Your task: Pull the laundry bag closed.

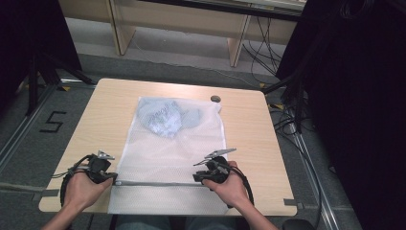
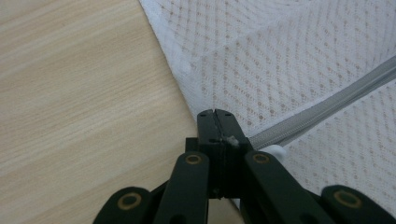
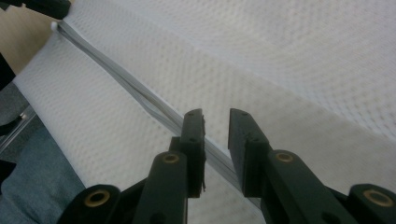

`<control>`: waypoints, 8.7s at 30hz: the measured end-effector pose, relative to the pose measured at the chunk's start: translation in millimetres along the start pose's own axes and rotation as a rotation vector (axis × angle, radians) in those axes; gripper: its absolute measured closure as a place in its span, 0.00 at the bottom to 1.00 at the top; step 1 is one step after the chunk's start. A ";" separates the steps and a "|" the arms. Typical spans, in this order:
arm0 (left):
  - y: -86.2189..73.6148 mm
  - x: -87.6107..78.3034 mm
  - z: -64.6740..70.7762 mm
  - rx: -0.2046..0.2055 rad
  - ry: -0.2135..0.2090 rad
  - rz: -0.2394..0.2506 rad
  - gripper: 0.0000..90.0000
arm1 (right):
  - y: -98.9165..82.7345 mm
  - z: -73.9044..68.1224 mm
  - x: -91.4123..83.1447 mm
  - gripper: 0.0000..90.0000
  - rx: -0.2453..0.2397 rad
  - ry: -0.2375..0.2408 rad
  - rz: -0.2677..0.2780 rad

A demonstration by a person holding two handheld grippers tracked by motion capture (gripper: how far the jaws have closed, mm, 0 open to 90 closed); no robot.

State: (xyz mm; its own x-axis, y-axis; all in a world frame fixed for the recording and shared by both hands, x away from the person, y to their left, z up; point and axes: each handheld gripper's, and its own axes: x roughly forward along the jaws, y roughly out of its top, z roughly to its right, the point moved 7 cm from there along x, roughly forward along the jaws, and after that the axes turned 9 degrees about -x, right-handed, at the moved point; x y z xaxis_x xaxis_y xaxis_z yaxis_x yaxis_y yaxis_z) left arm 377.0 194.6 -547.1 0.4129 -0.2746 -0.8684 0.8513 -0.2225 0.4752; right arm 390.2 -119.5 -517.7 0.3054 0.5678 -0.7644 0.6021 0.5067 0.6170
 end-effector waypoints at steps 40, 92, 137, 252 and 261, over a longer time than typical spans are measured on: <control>-1.8 6.6 -1.9 -0.033 -0.024 -0.022 1.00 | 51.6 -88.9 73.5 0.88 -0.107 0.192 -0.033; -2.1 7.0 -2.7 -0.050 -0.037 -0.007 1.00 | 85.9 -144.8 152.6 0.94 0.034 0.384 -0.067; -2.9 7.4 1.5 0.037 0.008 0.002 1.00 | 81.4 -134.5 149.2 0.97 0.092 0.316 -0.069; -3.2 6.6 -0.5 0.037 -0.001 -0.003 1.00 | 68.7 -114.4 109.4 0.97 0.039 0.217 -0.093; -3.2 6.7 -0.4 0.037 -0.003 -0.004 1.00 | 69.7 -113.5 108.7 0.97 0.008 0.221 -0.077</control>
State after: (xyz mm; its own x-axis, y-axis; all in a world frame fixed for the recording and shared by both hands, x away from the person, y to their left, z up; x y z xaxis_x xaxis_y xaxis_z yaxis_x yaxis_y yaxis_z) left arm 377.2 193.9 -554.6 0.4085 -0.2767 -0.8698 0.8402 -0.2585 0.4767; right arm 381.7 51.1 -536.5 0.0901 0.6561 -0.7492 0.6234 0.5495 0.5562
